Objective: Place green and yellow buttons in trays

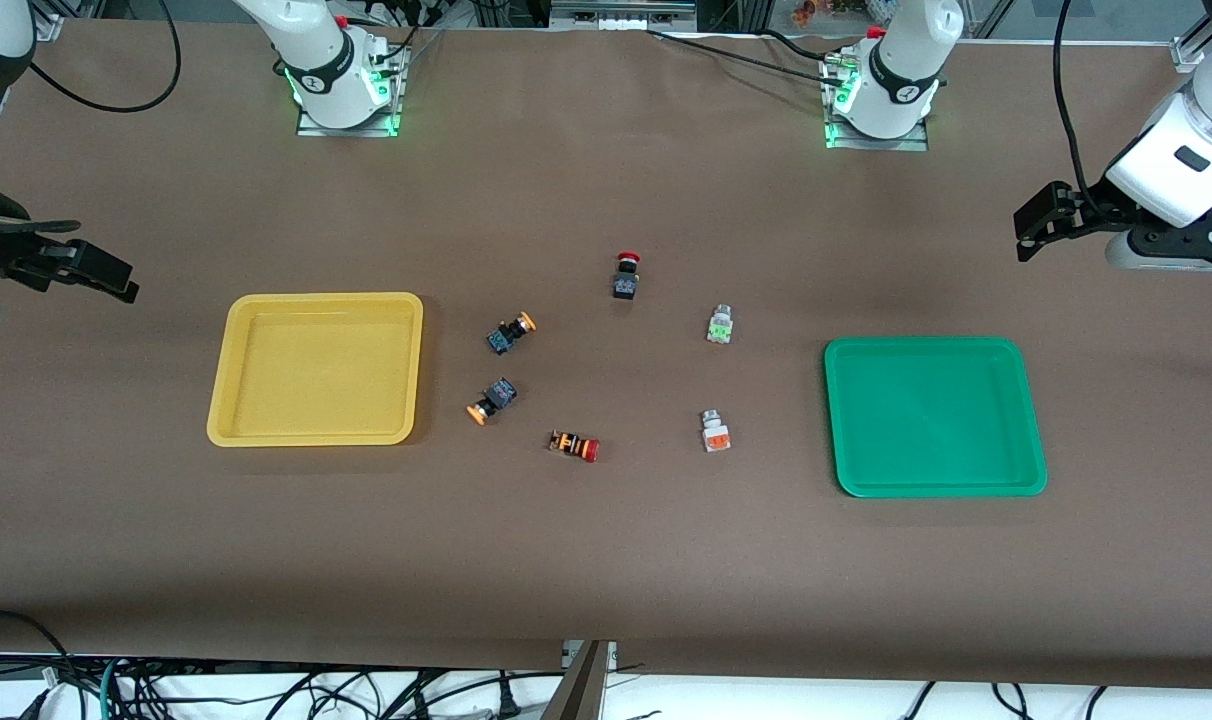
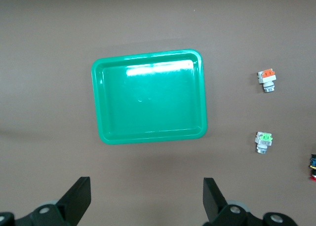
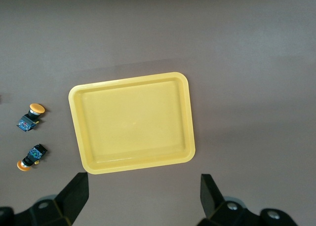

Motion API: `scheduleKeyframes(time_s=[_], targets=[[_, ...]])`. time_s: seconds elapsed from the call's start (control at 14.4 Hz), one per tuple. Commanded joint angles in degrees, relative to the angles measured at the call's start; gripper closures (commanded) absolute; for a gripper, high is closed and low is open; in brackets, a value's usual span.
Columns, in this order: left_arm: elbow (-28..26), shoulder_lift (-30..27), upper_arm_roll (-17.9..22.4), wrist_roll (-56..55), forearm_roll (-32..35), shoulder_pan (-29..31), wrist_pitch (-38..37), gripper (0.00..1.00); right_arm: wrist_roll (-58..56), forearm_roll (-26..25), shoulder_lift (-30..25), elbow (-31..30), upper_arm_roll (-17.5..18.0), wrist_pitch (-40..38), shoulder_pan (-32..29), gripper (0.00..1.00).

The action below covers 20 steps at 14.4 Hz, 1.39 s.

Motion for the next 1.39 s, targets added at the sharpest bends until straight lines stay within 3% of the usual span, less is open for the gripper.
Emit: scheduleKeyframes(time_s=[0.0, 0.56, 1.32], targets=[[1.46, 0.80, 0.18, 0.97, -0.91, -0.70, -1.15, 0.00, -0.11, -0.14, -0.37, 0.06, -0.05, 0.74, 0.16, 0.00], [1.54, 0.80, 0.18, 0.97, -0.91, -0.79, -1.24, 0.00, 0.24, -0.32, -0.28, -0.03, 0.21, 0.92, 3.50, 0.00], [1.45, 0.88, 0.18, 0.97, -0.91, -0.97, -1.59, 0.00, -0.02, -0.58, -0.37, 0.06, -0.32, 1.89, 3.24, 0.00]])
